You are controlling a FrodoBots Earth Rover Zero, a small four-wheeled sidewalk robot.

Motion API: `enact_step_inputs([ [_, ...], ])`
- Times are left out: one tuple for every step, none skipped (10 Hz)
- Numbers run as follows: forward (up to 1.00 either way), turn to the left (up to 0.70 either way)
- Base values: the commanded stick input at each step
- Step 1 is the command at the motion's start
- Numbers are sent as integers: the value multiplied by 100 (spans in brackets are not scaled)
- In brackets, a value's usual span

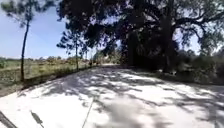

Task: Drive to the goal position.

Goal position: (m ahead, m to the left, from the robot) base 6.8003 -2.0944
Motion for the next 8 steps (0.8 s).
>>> enact_step_inputs([
  [85,0],
  [85,0],
  [85,0],
  [85,4],
  [85,29],
  [85,34],
  [85,34],
  [85,24],
])
